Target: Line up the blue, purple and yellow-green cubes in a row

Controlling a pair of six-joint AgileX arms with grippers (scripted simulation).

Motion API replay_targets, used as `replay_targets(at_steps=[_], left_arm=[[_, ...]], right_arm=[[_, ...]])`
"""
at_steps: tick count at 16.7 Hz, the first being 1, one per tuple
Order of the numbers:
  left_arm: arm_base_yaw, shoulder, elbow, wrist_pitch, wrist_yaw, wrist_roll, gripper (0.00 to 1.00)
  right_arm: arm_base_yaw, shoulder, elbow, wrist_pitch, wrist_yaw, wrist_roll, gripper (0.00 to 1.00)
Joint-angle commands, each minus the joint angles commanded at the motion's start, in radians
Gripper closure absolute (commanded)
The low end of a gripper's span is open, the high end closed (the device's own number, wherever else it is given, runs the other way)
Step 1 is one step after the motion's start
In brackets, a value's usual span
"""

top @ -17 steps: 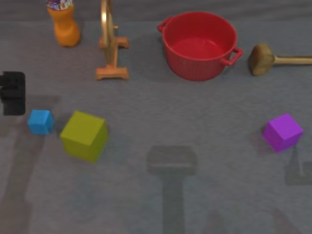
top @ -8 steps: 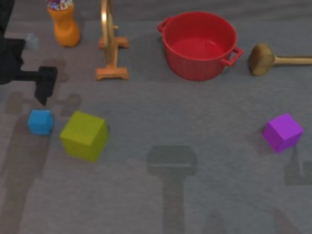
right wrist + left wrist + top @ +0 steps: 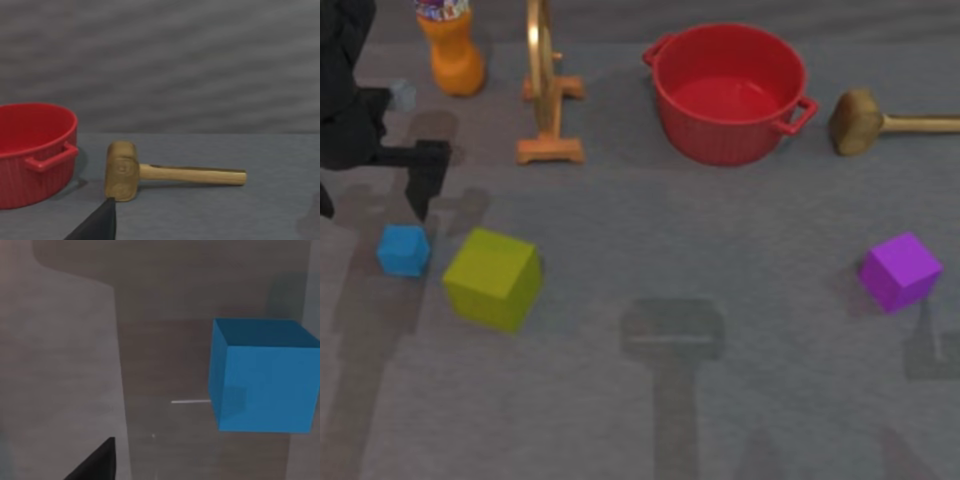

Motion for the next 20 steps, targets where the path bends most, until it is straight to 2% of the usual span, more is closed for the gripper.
replay_targets(at_steps=[5,11,16,20], left_arm=[[0.003,0.015,-0.031,0.042,0.0,0.003,0.0],[0.002,0.111,-0.163,0.28,0.001,0.003,0.0],[0.002,0.124,-0.178,0.303,0.001,0.003,0.0],[0.002,0.124,-0.178,0.303,0.001,0.003,0.3]], right_arm=[[0.0,0.0,0.0,0.0,0.0,0.0,0.0],[0.0,0.0,0.0,0.0,0.0,0.0,0.0],[0.0,0.0,0.0,0.0,0.0,0.0,0.0],[0.0,0.0,0.0,0.0,0.0,0.0,0.0]])
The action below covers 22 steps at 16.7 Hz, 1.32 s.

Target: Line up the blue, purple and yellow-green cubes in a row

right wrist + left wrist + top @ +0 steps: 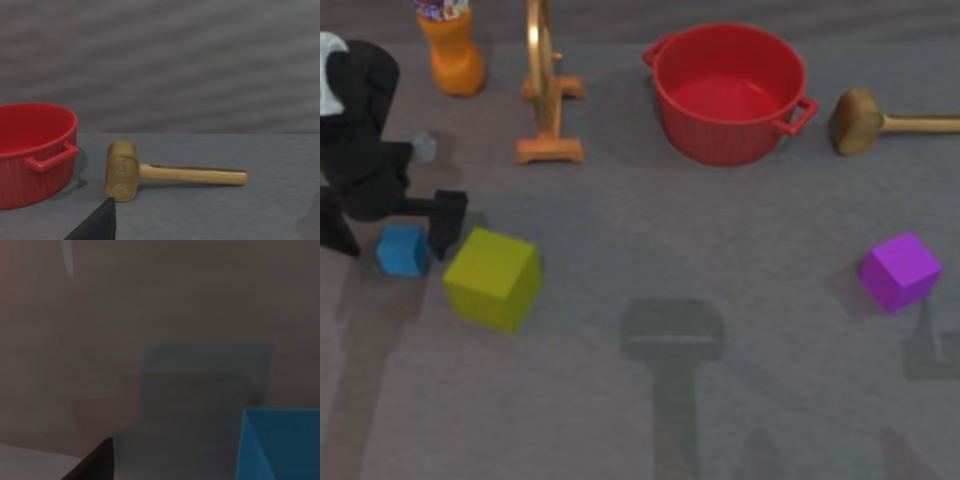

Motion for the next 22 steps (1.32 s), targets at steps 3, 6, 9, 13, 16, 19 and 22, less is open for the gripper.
replay_targets(at_steps=[3,6,9,13,16,19,22], left_arm=[[0.0,0.0,0.0,0.0,0.0,0.0,0.53],[0.0,0.0,0.0,0.0,0.0,0.0,0.75],[0.0,0.0,0.0,0.0,0.0,0.0,0.98],[0.0,0.0,0.0,0.0,0.0,0.0,1.0],[0.0,0.0,0.0,0.0,0.0,0.0,1.0],[0.001,-0.038,0.017,-0.017,0.001,0.0,1.0],[0.007,-0.063,0.065,-0.089,0.002,-0.001,1.0]], right_arm=[[0.0,0.0,0.0,0.0,0.0,0.0,0.0],[0.0,0.0,0.0,0.0,0.0,0.0,0.0],[0.0,0.0,0.0,0.0,0.0,0.0,0.0],[0.0,0.0,0.0,0.0,0.0,0.0,0.0],[0.0,0.0,0.0,0.0,0.0,0.0,0.0],[0.0,0.0,0.0,0.0,0.0,0.0,0.0],[0.0,0.0,0.0,0.0,0.0,0.0,0.0]])
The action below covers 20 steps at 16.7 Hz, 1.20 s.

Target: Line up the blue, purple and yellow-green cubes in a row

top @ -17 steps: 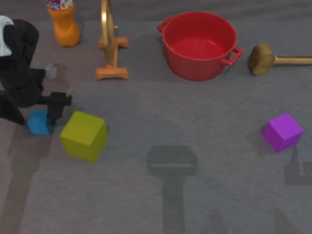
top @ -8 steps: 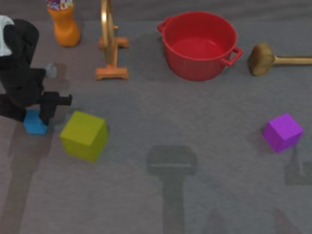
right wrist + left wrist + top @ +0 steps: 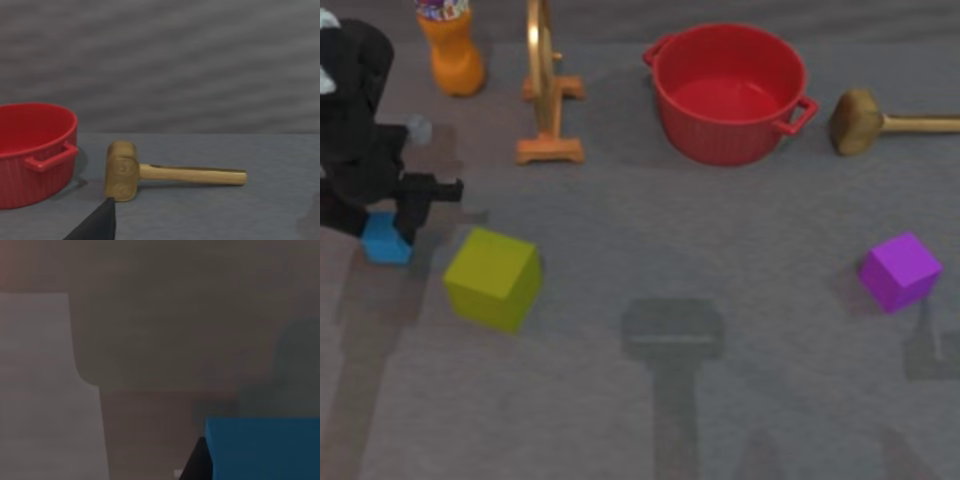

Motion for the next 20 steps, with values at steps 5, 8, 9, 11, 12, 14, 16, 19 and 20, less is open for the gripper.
replay_targets(at_steps=[5,8,9,11,12,14,16,19,20], left_arm=[[0.013,-0.063,0.092,-0.159,-0.001,-0.002,1.0],[0.013,-0.066,0.095,-0.162,-0.002,-0.002,1.0],[0.008,-0.062,0.092,-0.16,-0.002,-0.001,1.0],[-0.006,-0.053,0.106,-0.167,-0.002,-0.014,1.0],[-0.029,-0.04,0.127,-0.177,-0.003,-0.037,1.0],[-0.104,-0.002,0.193,-0.21,-0.006,-0.113,1.0],[-0.21,0.047,0.278,-0.254,-0.009,-0.225,1.0],[-0.406,0.126,0.418,-0.33,-0.014,-0.445,1.0],[-0.477,0.153,0.465,-0.356,-0.015,-0.525,1.0]], right_arm=[[0.0,0.0,0.0,0.0,0.0,0.0,0.0],[0.0,0.0,0.0,0.0,0.0,0.0,0.0],[0.0,0.0,0.0,0.0,0.0,0.0,0.0],[0.0,0.0,0.0,0.0,0.0,0.0,0.0],[0.0,0.0,0.0,0.0,0.0,0.0,0.0],[0.0,0.0,0.0,0.0,0.0,0.0,0.0],[0.0,0.0,0.0,0.0,0.0,0.0,0.0],[0.0,0.0,0.0,0.0,0.0,0.0,0.0],[0.0,0.0,0.0,0.0,0.0,0.0,0.0]])
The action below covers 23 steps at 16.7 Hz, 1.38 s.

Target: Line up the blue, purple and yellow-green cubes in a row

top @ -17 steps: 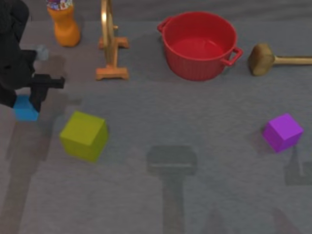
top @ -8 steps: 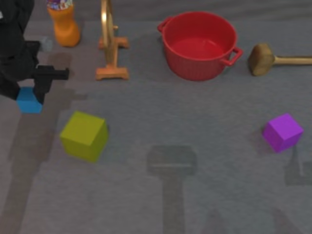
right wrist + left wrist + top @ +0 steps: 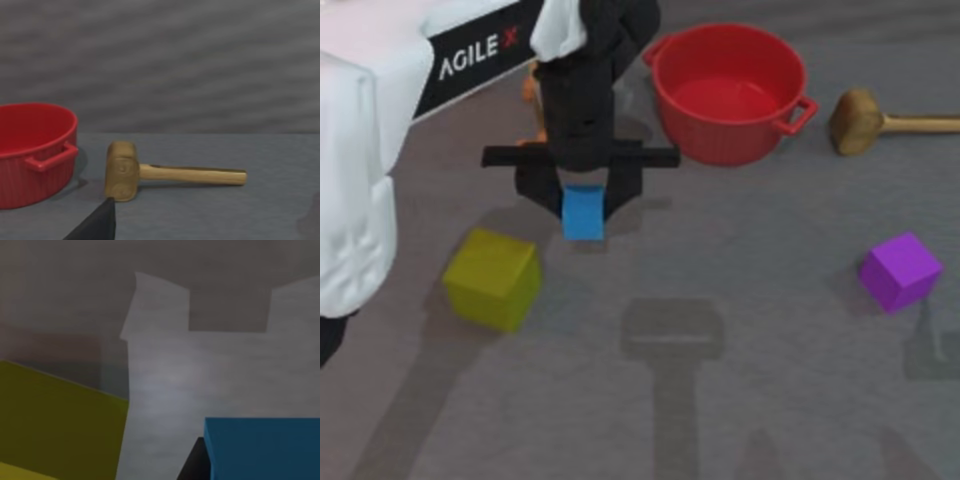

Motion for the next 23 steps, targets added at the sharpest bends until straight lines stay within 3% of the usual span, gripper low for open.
replay_targets(at_steps=[4,8,15,23], left_arm=[[-0.26,0.086,0.174,-0.089,-0.007,-0.285,1.0],[-0.395,0.118,0.27,-0.13,-0.016,-0.421,1.0],[-0.4,0.114,0.256,-0.112,-0.015,-0.424,1.0],[-0.401,0.133,0.025,0.133,-0.016,-0.427,1.0]], right_arm=[[0.0,0.0,0.0,0.0,0.0,0.0,0.0],[0.0,0.0,0.0,0.0,0.0,0.0,0.0],[0.0,0.0,0.0,0.0,0.0,0.0,0.0],[0.0,0.0,0.0,0.0,0.0,0.0,0.0]])
